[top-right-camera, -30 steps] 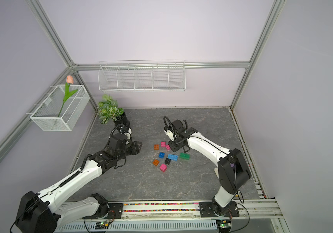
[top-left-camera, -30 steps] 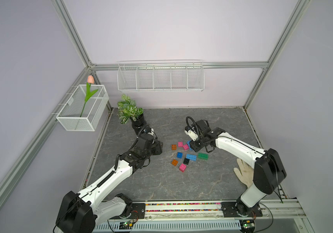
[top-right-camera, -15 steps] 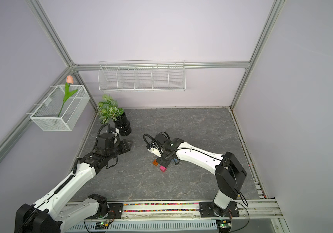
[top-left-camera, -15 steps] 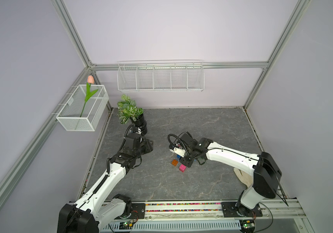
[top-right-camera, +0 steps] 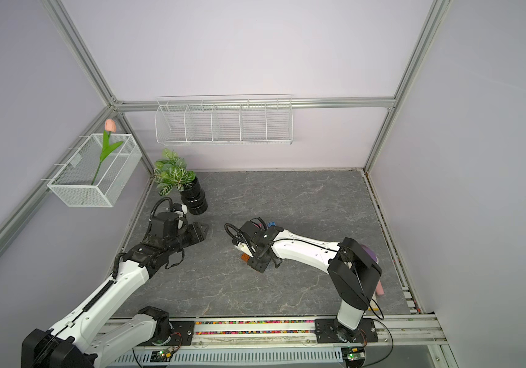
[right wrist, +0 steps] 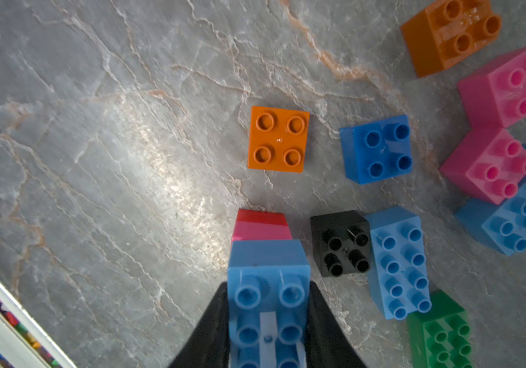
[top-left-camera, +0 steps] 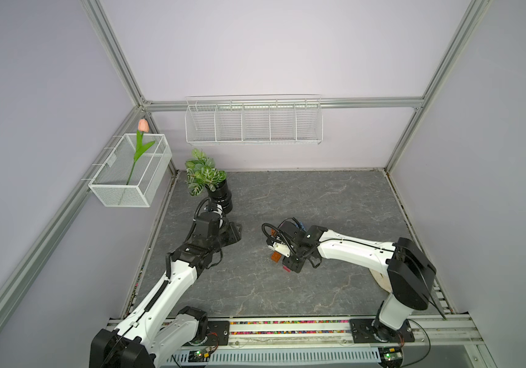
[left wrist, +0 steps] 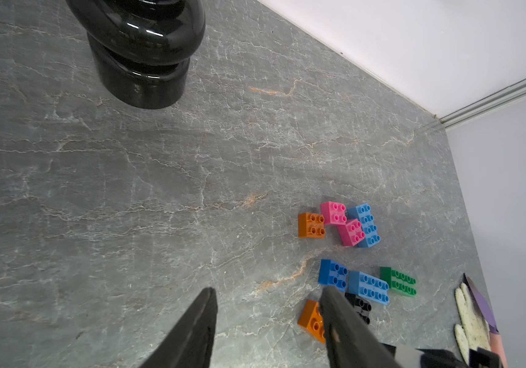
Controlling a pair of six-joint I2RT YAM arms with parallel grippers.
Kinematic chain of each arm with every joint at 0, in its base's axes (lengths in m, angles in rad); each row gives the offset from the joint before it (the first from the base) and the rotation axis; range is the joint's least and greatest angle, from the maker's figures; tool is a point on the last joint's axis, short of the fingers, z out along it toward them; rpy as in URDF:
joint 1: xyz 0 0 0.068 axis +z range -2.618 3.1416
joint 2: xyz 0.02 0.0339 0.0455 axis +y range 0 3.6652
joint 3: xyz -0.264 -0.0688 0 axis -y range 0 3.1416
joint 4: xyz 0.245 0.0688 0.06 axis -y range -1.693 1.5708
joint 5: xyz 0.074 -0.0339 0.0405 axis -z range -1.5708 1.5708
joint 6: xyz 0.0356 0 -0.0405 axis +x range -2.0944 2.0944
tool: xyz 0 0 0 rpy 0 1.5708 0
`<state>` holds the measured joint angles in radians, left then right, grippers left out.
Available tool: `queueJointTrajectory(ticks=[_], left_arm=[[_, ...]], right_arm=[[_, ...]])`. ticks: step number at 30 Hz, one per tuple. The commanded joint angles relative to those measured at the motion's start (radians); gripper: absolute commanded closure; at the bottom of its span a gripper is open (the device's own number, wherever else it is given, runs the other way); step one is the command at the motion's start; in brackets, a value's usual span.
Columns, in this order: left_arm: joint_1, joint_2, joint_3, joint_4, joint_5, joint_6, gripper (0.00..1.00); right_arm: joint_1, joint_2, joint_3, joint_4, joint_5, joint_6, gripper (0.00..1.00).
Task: Assemble the letter p with lego
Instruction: Assemble the lego brick with the lego brick.
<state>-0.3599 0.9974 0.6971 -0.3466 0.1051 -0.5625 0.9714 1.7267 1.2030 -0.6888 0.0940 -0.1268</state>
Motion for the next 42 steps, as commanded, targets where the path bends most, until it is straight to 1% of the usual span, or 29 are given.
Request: queueJointTrajectory(ticks=[1, 18, 34, 42], left_arm=[[0.003, -0.017, -0.01, -0.02, 0.004, 0.014, 0.44], [0.004, -0.017, -0.014, -0.018, 0.01, 0.021, 0.44], [0.004, -0.014, -0.012, -0.02, 0.005, 0.029, 0.44], [0.004, -0.012, -0.012, -0.019, 0.005, 0.03, 0.44]], right_arm=[[0.01, 0.016, -0.019, 0.002, 0.01, 0.022, 0.76], [0.018, 0.01, -0.022, -0.041, 0.046, 0.064, 0.76], [0.027, -0.021, -0.048, -0.04, 0.014, 0.079, 0.76], [0.027, -0.005, -0.049, -0.038, 0.023, 0.075, 0.76]])
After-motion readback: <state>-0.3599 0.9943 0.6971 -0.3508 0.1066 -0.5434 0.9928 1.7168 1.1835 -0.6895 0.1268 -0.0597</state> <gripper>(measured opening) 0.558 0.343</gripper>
